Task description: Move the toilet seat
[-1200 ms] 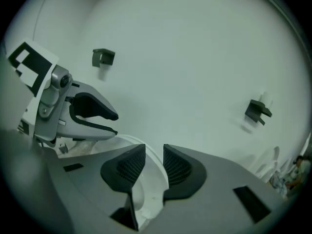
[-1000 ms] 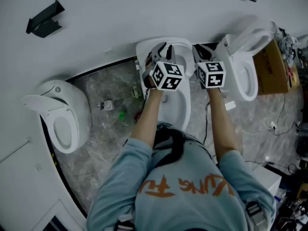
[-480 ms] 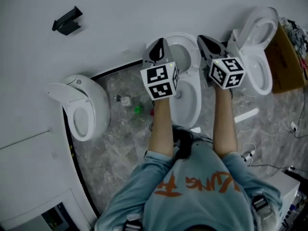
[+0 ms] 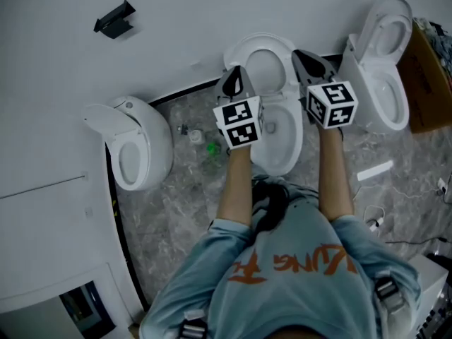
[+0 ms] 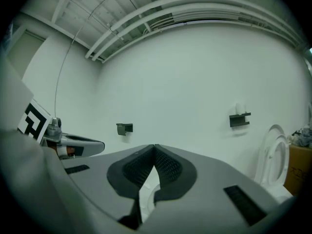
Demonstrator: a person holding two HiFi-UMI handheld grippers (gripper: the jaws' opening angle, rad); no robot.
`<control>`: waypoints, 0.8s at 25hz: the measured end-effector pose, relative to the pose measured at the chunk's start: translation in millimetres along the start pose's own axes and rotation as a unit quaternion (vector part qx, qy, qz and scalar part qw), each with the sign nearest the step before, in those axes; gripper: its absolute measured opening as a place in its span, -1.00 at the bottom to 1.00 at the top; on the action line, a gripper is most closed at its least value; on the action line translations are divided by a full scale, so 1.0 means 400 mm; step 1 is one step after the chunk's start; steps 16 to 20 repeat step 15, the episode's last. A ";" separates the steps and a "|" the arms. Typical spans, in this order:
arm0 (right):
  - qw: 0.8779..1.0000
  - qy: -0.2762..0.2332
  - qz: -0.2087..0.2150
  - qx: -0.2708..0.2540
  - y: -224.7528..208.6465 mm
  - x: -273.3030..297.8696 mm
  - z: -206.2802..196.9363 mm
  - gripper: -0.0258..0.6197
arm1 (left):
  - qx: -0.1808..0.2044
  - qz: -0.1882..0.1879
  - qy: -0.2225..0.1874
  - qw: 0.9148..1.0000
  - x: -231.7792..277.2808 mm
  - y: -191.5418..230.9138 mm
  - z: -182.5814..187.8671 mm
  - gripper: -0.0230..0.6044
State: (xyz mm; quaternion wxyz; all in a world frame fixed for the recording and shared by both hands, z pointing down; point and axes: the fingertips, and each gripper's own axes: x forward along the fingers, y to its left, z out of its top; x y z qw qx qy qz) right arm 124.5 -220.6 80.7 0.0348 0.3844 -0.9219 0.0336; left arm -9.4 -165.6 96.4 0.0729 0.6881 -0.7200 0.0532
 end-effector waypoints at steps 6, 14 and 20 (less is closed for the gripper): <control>1.000 -0.006 -0.008 -0.004 -0.005 -0.017 0.003 -0.92 | 0.001 0.025 -0.010 1.000 -0.062 0.022 -0.008 -0.92; 1.000 -0.015 0.012 -0.017 0.081 0.003 0.014 -0.92 | -0.004 0.043 -0.017 0.999 -0.129 0.095 -0.009 -0.92; 1.000 -0.017 0.014 -0.019 0.092 0.004 0.015 -0.92 | -0.006 0.046 -0.019 0.999 -0.138 0.104 -0.005 -0.92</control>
